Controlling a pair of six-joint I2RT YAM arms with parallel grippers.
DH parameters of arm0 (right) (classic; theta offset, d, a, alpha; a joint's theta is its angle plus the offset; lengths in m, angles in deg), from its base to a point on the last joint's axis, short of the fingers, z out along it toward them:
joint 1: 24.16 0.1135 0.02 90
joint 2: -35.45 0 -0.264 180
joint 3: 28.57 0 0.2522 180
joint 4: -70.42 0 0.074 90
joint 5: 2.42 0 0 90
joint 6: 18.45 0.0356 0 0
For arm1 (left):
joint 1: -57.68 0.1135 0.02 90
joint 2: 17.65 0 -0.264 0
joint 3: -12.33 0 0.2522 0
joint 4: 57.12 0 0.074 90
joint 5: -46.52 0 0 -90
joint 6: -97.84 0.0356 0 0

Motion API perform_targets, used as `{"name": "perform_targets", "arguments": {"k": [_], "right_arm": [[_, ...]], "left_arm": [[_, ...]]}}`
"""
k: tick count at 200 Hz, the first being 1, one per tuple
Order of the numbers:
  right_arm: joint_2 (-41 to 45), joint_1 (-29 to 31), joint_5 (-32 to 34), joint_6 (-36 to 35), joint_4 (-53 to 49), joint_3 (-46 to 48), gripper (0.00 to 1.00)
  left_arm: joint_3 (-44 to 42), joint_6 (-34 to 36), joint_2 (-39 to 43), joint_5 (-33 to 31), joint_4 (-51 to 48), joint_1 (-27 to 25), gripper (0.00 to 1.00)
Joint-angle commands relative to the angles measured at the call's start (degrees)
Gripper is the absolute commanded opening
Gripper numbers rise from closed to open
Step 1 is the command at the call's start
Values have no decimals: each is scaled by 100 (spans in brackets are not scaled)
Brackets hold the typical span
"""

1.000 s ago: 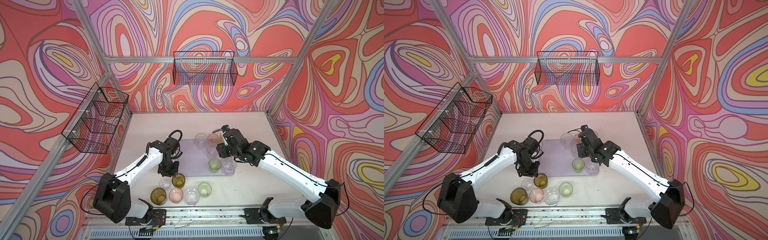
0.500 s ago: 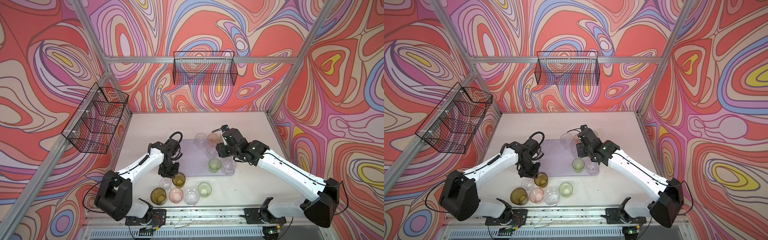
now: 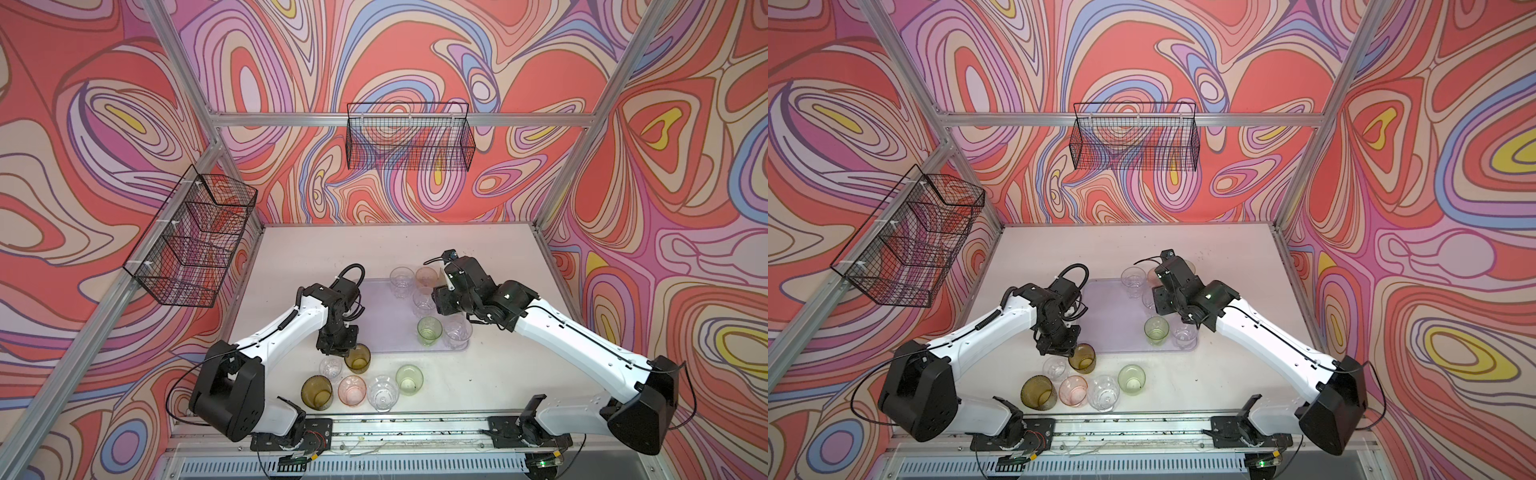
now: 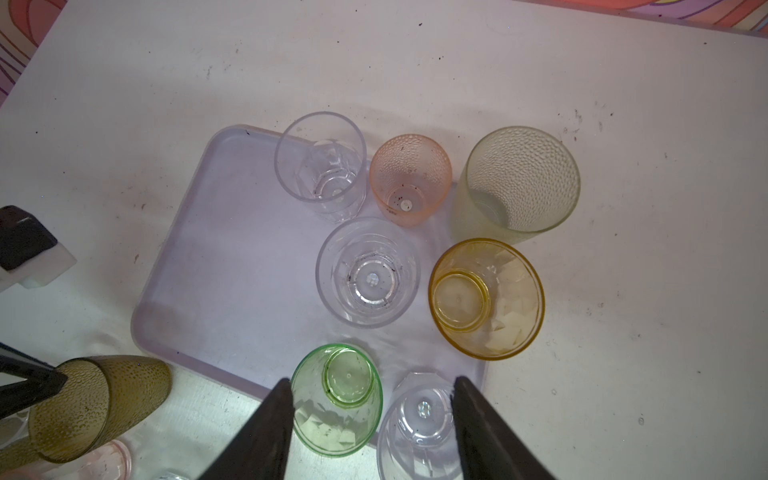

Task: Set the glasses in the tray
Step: 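Lower the left gripper and close it on the olive-brown cup's rim, then lift the olive-brown cup with the left gripper and carry it onto the tray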

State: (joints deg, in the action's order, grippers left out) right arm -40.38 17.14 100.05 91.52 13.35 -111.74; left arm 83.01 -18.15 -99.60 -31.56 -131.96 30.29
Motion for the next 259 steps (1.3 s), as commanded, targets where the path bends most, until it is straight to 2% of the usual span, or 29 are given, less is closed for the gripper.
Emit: {"name": "perform_targets", "arguments": {"k": [1,104,178,259], "right_arm": [[33,-26,78,-19,-50,-100,62],[17,-30,87,-19,-31,-93,62],[21,-21,80,-40,-38,-108,62],[95,-25,89,-56,1,-70,63]], "left_arm": [[-35,-77,-20,-129,-43,18,14],[133,-66,70,-203,-244,20,6],[629,91,85,-425,-696,16,0],[1317,250,30,-681,-1058,17,0]]}}
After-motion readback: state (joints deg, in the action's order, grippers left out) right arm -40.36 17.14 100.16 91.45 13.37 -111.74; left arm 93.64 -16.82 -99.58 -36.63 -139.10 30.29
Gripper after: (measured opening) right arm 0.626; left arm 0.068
